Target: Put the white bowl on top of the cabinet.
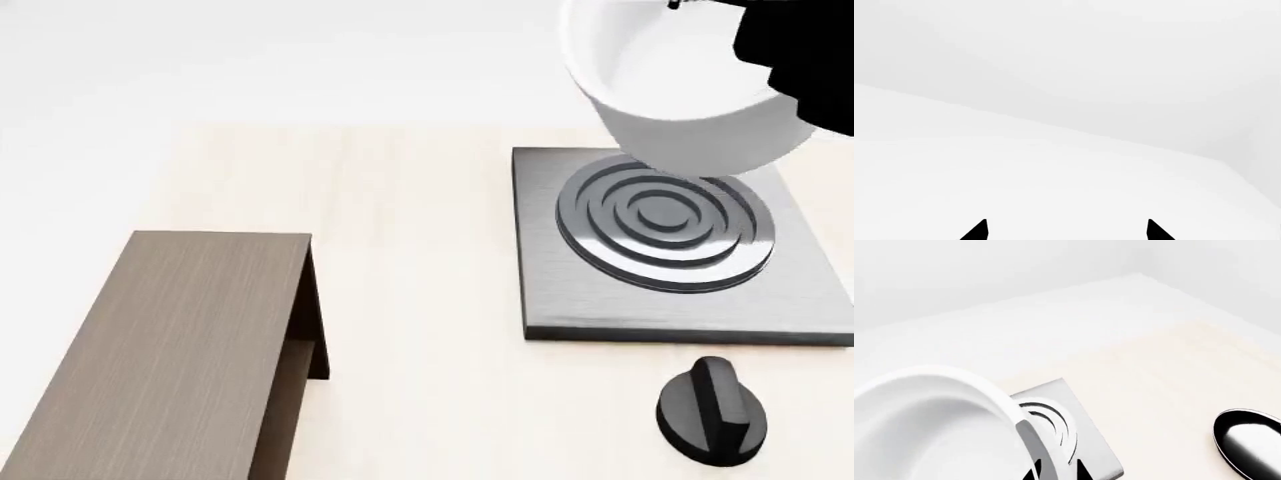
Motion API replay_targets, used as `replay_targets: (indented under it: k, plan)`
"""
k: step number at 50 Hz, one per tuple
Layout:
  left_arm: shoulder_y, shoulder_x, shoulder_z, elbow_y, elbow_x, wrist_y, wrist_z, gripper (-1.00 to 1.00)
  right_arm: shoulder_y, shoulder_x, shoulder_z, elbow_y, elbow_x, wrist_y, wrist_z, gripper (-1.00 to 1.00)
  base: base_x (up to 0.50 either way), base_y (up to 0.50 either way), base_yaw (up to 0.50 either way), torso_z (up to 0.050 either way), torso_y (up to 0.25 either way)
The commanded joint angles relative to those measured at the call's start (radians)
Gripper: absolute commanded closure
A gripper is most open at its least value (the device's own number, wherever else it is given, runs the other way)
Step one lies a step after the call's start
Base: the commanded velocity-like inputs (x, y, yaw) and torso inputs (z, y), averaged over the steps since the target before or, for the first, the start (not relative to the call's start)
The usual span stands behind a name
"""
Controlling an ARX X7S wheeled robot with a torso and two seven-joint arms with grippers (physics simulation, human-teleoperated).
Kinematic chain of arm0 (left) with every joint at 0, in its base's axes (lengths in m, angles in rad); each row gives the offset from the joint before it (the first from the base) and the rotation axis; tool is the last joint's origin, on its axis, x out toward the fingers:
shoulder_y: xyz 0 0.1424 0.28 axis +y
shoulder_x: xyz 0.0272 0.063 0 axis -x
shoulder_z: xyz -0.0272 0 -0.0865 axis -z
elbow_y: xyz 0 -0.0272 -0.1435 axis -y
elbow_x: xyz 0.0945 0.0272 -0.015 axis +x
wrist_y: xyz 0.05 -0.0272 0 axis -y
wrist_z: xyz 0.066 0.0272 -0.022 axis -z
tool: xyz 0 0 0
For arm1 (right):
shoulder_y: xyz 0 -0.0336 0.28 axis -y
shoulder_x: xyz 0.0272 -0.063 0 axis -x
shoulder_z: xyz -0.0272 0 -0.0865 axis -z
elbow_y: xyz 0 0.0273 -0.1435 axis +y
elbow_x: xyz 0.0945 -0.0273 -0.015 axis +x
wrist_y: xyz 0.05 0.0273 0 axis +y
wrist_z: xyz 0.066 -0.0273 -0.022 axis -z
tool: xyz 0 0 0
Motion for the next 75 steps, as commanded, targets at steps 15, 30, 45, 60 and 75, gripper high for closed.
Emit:
replay_targets:
  k: [15,30,45,60,75]
  plan:
    - [0.003,0.001,0.000,-0.005,-0.011,0.013,0.008,-1.00,0.070,-0.232,-0.087,0.256,-0.149,-0.091,-0.267,1.00,0.00,0.00,0.00,0.000,0.001]
    - [0.008,0.002,-0.003,-0.008,-0.017,0.021,0.010,-1.00,0.004,-0.333,-0.044,0.306,-0.116,-0.195,-0.398,1.00,0.00,0.00,0.00,0.000,0.001]
    - [0.012,0.003,-0.004,-0.009,-0.021,0.028,0.012,-1.00,-0.014,-0.411,-0.007,0.301,-0.060,-0.223,-0.459,1.00,0.00,0.00,0.00,0.001,0.001]
    - [0.011,0.002,-0.003,-0.013,-0.021,0.029,0.012,-1.00,-0.061,-0.477,-0.020,0.300,-0.045,-0.235,-0.519,1.00,0.00,0.00,0.00,0.000,0.001]
    - [0.008,0.003,-0.001,-0.018,-0.023,0.031,0.014,-1.00,-0.091,-0.564,-0.049,0.334,-0.036,-0.272,-0.592,1.00,0.00,0.00,0.00,0.000,0.001]
